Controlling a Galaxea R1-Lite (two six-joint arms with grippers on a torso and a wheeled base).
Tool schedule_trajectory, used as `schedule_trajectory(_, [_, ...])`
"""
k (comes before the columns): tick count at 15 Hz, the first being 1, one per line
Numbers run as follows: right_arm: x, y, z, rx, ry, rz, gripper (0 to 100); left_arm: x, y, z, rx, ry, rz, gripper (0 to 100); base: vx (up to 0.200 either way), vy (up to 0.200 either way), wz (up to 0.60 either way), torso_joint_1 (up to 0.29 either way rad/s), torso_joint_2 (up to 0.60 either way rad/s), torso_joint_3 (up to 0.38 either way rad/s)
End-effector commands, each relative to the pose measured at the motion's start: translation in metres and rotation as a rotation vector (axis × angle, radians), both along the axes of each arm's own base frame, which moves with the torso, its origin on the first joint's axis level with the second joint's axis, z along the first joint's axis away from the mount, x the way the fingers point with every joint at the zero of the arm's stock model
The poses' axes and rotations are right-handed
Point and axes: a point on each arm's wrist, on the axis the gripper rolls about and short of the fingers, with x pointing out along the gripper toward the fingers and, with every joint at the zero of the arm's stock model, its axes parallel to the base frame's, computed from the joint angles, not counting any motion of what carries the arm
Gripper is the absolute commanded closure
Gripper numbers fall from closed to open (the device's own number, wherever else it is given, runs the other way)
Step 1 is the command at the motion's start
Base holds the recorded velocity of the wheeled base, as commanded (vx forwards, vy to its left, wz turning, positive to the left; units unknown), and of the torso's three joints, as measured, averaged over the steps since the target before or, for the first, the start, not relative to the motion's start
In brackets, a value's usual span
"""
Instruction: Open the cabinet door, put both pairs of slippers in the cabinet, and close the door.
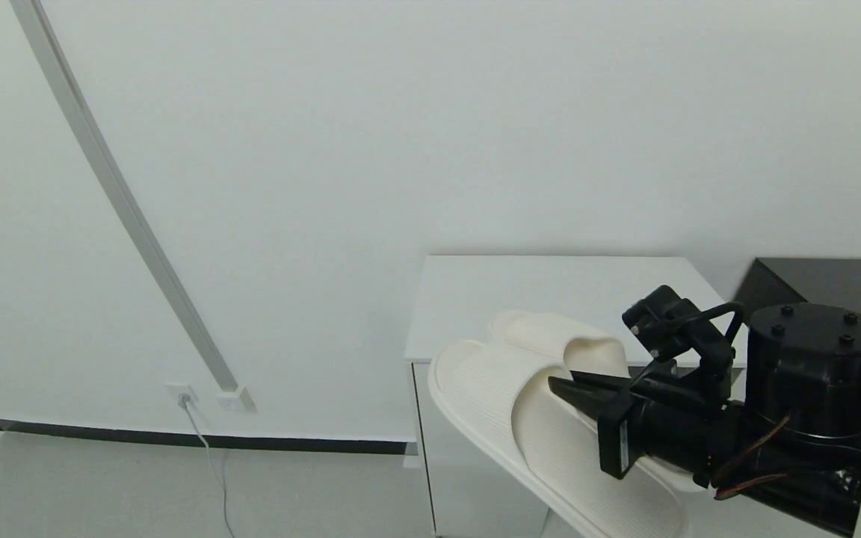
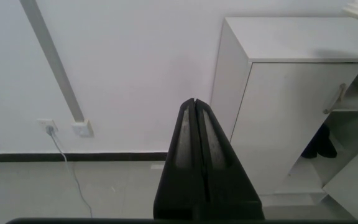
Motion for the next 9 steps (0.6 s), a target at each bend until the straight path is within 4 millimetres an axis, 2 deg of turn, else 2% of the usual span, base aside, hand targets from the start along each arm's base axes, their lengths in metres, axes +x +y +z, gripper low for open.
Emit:
schedule_trajectory(1, [-0.0005,0.0014,-0.0010,-0.005,-0.001,-0.011,100,0.0001,0.0000,0.0000,0.000,0.001,0.000,100,0.000,0.000,0.00,0.000,0.00,0.000])
schedule_trajectory(6, [-0.0006,0.0049,-0.0044,-0.015,0.005,-0.012,100,0.0001,0.0000,0.0000,0.000,0.001,0.000,100,0.000,0.000,0.00,0.000,0.00,0.000])
schedule_trajectory(9, [-0.0007,0.0053,-0.0048,-0.016,0.006,-0.011,100,0.0001,0.0000,0.0000,0.000,0.001,0.000,100,0.000,-0.200,0.00,0.002,0.00,0.006])
